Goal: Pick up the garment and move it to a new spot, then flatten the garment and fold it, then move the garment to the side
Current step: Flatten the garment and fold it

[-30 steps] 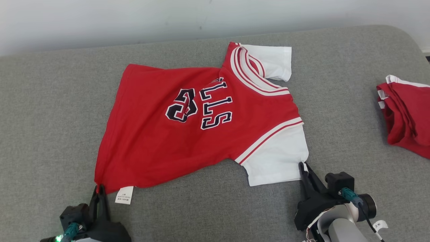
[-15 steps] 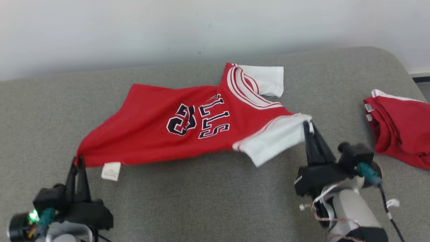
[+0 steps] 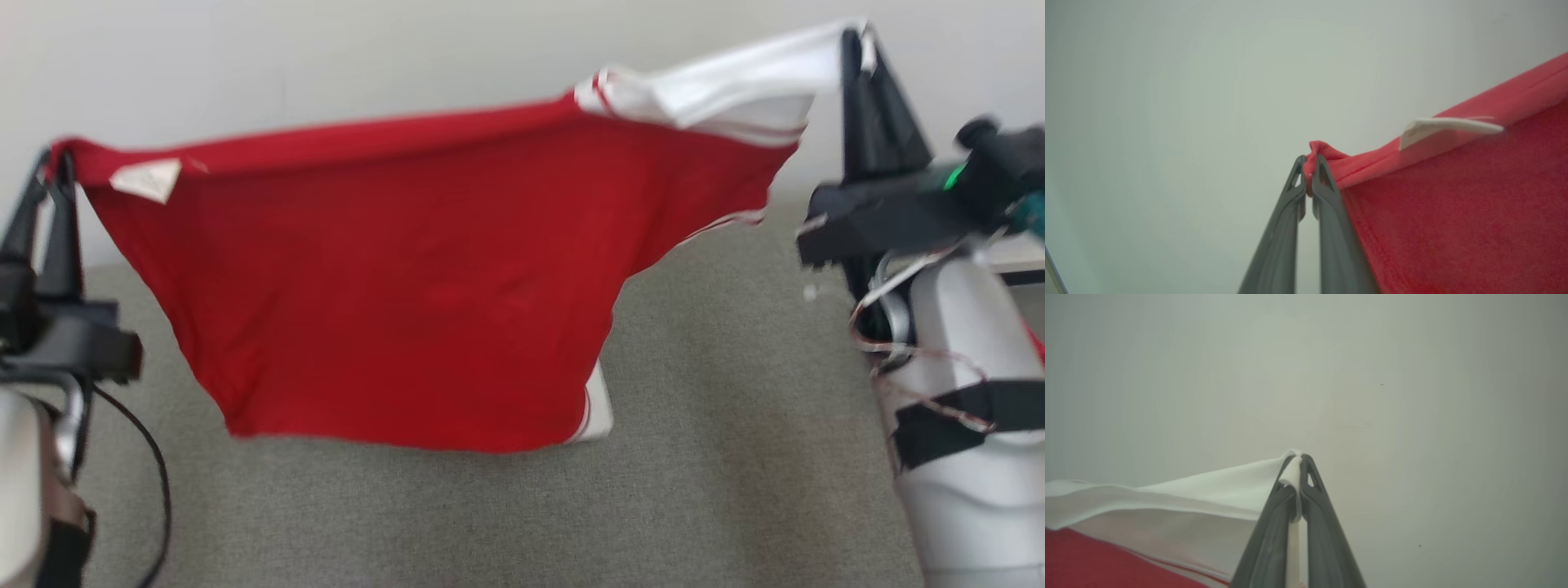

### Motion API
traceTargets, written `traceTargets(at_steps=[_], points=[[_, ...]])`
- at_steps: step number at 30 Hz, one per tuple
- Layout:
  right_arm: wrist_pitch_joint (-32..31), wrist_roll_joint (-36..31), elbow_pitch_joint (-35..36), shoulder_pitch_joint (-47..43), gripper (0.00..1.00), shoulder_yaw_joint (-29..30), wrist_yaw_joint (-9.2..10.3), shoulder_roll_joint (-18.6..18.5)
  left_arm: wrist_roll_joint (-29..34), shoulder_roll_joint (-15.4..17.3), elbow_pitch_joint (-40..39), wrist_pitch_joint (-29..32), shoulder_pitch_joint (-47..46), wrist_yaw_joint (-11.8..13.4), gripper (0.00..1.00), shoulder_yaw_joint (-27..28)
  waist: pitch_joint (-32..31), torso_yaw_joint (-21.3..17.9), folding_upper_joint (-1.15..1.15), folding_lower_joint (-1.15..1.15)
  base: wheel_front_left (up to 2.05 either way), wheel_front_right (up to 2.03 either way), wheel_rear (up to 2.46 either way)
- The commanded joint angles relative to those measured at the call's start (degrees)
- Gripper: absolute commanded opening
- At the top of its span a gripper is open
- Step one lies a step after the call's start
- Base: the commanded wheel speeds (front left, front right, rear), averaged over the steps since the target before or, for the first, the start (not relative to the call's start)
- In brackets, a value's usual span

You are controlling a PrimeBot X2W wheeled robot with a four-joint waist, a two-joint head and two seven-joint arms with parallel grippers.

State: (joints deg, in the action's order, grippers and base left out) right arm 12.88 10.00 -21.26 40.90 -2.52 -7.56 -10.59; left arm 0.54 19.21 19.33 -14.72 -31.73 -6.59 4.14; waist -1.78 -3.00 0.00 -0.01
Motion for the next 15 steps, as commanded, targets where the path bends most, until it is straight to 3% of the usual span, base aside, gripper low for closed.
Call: traceTargets(at_steps=[1, 2, 8, 15], points=[[-0.4, 0.0, 0.5, 1.6, 0.00, 0.1, 0.17, -0.6, 0.4, 1.1, 0.1, 0.6, -1.5, -0.2, 0.00, 0.0, -1.2, 0.5, 0.00, 0.01, 0.00, 0.00, 0.00], [-1.3, -0.1, 1.4, 4.2, 0.00, -0.3, 0.18, -1.4, 0.9, 3.2, 0.2, 1.4, -4.6, -0.3, 0.00, -1.0, -1.4, 0.7, 0.00, 0.01, 0.00, 0.00, 0.00], [-4.8, 0.0, 2.5, 10.9, 0.00, -0.8, 0.18, -3.1, 0.5, 6.6, -0.1, 3.5, -11.1, -0.7, 0.00, -2.8, -0.3, 1.2, 0.00, 0.01, 0.00, 0.00, 0.00], [-6.6, -1.2, -0.2, 14.9, 0.00, -2.3, 0.18, -4.5, -0.7, 6.1, 2.8, 5.1, -13.2, -0.7, 0.00, -5.0, 5.5, 1.8, 0.00, 0.01, 0.00, 0.00, 0.00]])
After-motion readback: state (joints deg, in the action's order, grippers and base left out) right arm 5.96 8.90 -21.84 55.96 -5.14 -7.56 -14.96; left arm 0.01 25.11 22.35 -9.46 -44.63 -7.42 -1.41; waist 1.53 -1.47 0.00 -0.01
